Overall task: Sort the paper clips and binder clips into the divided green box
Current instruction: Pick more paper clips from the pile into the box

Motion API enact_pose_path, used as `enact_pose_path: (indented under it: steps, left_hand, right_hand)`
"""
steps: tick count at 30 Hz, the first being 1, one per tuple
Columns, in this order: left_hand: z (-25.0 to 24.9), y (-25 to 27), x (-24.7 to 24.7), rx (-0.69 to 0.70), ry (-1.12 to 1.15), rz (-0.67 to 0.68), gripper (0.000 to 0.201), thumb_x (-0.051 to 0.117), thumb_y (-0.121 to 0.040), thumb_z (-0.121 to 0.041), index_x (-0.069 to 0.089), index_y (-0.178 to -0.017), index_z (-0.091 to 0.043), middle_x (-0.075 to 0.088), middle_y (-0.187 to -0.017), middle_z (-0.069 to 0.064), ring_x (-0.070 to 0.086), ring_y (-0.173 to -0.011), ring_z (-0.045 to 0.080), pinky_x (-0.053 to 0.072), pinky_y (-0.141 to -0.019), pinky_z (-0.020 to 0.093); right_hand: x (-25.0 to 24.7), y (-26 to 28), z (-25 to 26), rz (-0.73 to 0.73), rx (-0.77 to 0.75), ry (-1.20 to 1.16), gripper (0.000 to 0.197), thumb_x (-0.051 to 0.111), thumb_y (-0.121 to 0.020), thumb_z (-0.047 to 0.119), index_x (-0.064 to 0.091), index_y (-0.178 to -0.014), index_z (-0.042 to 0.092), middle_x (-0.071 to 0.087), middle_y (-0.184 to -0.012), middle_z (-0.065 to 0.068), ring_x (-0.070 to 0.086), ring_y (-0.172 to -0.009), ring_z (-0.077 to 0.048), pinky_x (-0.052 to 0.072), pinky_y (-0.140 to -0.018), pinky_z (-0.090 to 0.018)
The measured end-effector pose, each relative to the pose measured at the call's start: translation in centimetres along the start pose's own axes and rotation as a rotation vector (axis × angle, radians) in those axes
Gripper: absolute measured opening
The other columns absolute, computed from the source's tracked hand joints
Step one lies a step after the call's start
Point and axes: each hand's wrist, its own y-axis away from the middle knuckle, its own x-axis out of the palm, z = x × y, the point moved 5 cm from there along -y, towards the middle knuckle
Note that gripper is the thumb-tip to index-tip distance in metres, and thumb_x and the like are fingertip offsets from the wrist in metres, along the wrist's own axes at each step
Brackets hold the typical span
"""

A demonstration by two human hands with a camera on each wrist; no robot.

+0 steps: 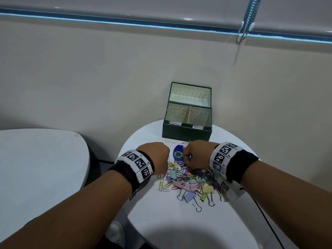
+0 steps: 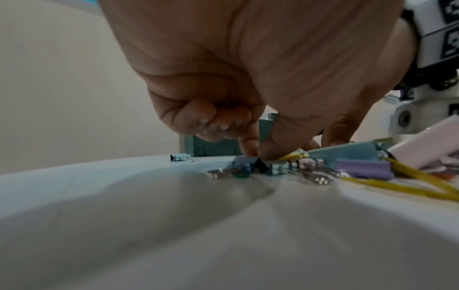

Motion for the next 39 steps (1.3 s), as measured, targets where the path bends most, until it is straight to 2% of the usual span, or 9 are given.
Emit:
enact_pose_path:
  steps: [5,10,14,17,20,25,29,33,39]
  left_hand:
    - [0.3,0.0,-0.6,-0.022,0.027,-0.052,0.019,0.062,-0.085,-0.038,0.058,-0.083,-0.02,0.052,-0.076,-0.003,0.058,-0.074,0.021,0.048,-0.064,0.029]
    - [0.5,0.0,-0.1,-0.051,0.028,0.005,0.017,0.07,-0.078,-0.032,0.064,-0.075,-0.017,0.057,-0.074,-0.001,0.06,-0.069,0.019,0.057,-0.069,0.031]
    - [0.2,-0.1,-0.2,-0.037,-0.008,0.02,0.012,0.072,-0.079,-0.026,0.063,-0.076,-0.017,0.055,-0.069,-0.001,0.055,-0.063,0.017,0.057,-0.07,0.031]
    - [0.2,-0.2,-0.1,-0.039,-0.014,0.022,0.011,0.072,-0.079,-0.026,0.063,-0.079,-0.02,0.054,-0.07,-0.002,0.058,-0.067,0.019,0.058,-0.072,0.033]
    - [0.4,-0.3,0.2,-0.042,0.002,0.019,0.016,0.07,-0.081,-0.028,0.068,-0.094,-0.018,0.051,-0.074,-0.003,0.058,-0.071,0.019,0.056,-0.069,0.03]
    - [0.8,-0.6,0.6,-0.051,0.033,-0.013,0.024,0.068,-0.082,-0.032,0.067,-0.101,-0.018,0.05,-0.08,-0.003,0.058,-0.076,0.019,0.053,-0.068,0.03]
    - [0.7,-0.6,0.5,-0.045,0.039,-0.036,0.025,0.065,-0.085,-0.03,0.067,-0.107,-0.019,0.057,-0.095,-0.001,0.062,-0.088,0.02,0.055,-0.076,0.032]
    - [0.7,-0.6,0.2,-0.046,0.034,-0.059,0.025,0.059,-0.091,-0.032,0.067,-0.112,-0.021,0.055,-0.098,-0.001,0.061,-0.095,0.021,0.054,-0.082,0.033]
    - [0.9,-0.4,0.2,-0.086,0.042,-0.018,0.017,0.065,-0.082,-0.035,0.071,-0.09,-0.021,0.06,-0.087,-0.004,0.062,-0.081,0.018,0.057,-0.075,0.032]
  right_hand:
    - [-0.3,-0.4,0.2,-0.068,0.03,-0.022,0.023,0.078,-0.078,0.037,0.07,-0.093,0.023,0.062,-0.09,0.006,0.06,-0.084,-0.017,0.051,-0.074,-0.028]
    - [0.7,-1.1,1.0,-0.044,0.001,0.034,0.014,0.063,-0.088,0.02,0.074,-0.092,0.013,0.071,-0.093,-0.005,0.066,-0.09,-0.023,0.044,-0.063,-0.023]
    - [0.9,-1.6,0.9,-0.011,0.022,0.064,0.017,0.057,-0.089,0.019,0.071,-0.088,0.009,0.069,-0.088,-0.007,0.056,-0.076,-0.02,0.05,-0.073,-0.029]
    - [0.2,-1.7,0.2,-0.017,0.023,-0.101,0.015,0.061,-0.087,0.02,0.058,-0.073,0.016,0.055,-0.072,-0.002,0.047,-0.066,-0.015,0.047,-0.067,-0.03]
    - [-1.3,-1.0,-1.3,-0.053,0.052,-0.399,0.017,0.065,-0.09,0.024,0.061,-0.075,0.016,0.063,-0.071,-0.003,0.05,-0.06,-0.011,0.047,-0.061,-0.026]
    - [-5.5,-0.7,-5.9,-0.424,0.204,-0.646,0.027,0.059,-0.097,0.026,0.067,-0.091,0.001,0.064,-0.08,-0.006,0.054,-0.065,-0.014,0.046,-0.061,-0.025]
    - [-6.2,-1.0,-10.0,-0.586,0.386,-0.918,0.02,0.061,-0.097,0.025,0.065,-0.092,0.006,0.057,-0.076,-0.008,0.047,-0.059,-0.017,0.044,-0.061,-0.032]
    - [-6.0,-1.8,-11.2,-0.575,0.428,-0.935,0.016,0.062,-0.096,0.024,0.065,-0.089,0.01,0.058,-0.078,-0.007,0.05,-0.062,-0.018,0.046,-0.066,-0.033]
    - [-7.5,-2.6,-10.8,-0.584,0.394,-0.93,0.02,0.059,-0.095,0.007,0.068,-0.109,-0.004,0.067,-0.089,-0.014,0.063,-0.08,-0.023,0.057,-0.086,-0.041]
